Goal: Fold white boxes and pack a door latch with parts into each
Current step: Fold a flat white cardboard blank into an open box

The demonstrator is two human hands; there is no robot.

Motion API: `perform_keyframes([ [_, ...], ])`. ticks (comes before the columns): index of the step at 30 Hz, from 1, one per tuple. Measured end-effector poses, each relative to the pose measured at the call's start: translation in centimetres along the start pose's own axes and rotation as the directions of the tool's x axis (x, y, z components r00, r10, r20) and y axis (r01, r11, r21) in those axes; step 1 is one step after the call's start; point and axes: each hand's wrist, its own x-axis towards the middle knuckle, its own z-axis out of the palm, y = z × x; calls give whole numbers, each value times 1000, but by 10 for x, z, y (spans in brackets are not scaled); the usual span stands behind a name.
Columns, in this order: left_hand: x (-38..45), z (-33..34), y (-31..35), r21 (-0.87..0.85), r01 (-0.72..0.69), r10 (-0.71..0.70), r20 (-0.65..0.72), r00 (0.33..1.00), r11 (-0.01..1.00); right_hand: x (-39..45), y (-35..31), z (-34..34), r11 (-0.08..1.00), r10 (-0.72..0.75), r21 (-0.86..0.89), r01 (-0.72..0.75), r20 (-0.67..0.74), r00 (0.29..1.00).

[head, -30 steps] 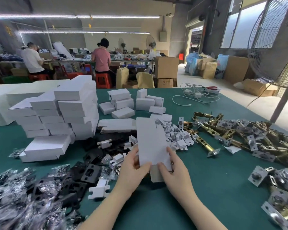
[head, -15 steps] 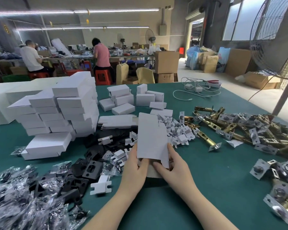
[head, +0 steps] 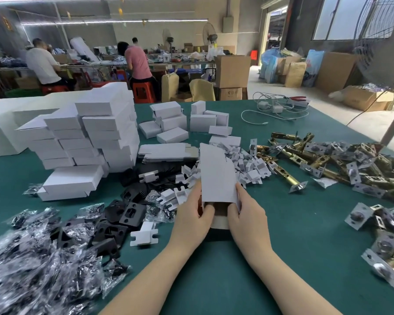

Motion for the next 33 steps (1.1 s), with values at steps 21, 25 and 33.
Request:
perform_keyframes([
  [21,-6,1,1,-235,64,-38,112,993,970,-4,6,-10,933,-23,359,40,-53,998],
  [25,0,-4,2,-466,154,-165,16,986,871,-5,3,-11,950,-73,307,55,48,996],
  [33,4,-13,3,-687,325,-314,147,938,650,-16,-6,-9,964,-263,51,259,89,961],
])
